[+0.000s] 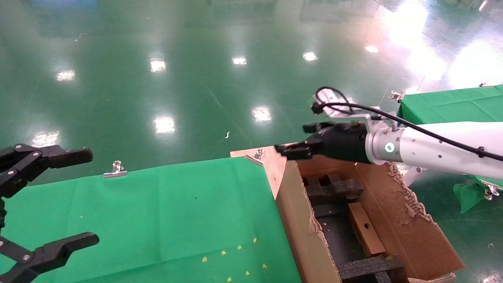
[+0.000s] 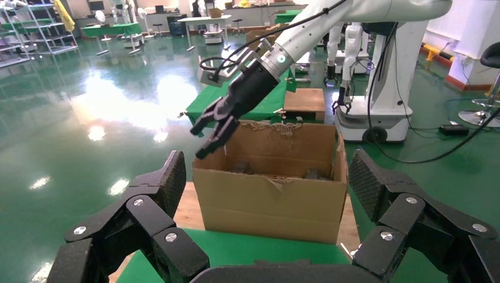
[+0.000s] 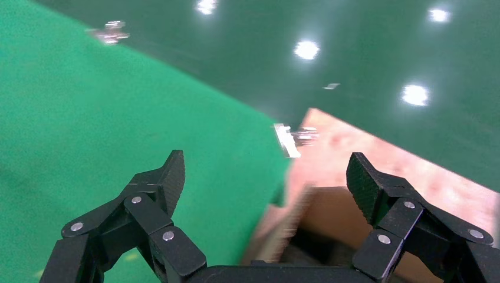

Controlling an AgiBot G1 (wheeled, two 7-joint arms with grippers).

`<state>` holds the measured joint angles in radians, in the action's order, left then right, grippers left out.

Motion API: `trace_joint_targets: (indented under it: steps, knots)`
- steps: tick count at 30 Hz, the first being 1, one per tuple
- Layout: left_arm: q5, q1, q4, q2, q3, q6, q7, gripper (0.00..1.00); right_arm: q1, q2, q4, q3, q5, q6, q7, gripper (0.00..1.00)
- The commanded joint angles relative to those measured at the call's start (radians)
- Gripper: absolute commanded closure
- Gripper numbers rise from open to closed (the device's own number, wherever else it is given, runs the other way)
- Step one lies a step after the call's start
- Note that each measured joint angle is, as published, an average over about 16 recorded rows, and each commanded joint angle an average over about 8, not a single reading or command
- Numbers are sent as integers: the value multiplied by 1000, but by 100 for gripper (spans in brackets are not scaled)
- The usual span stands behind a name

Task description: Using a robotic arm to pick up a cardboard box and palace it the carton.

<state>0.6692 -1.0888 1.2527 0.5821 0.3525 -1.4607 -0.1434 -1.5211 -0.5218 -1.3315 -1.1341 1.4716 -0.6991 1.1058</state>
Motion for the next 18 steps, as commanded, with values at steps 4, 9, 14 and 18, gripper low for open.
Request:
trace_joint_targets:
  steps: [4,9,14,18]
  knots:
    - [0,0,0,0,0,0,0,0,74,-15,8,141,-122,-131,-151,0]
    - [0,0,0,0,0,0,0,0,147,-29,16,281,-244,-262,-302,0]
    - [0,0,0,0,0,0,0,0,221,-44,23,423,-366,-394,-454,0]
    - [0,0,0,0,0,0,0,0,279,-56,30,534,-463,-498,-574,0]
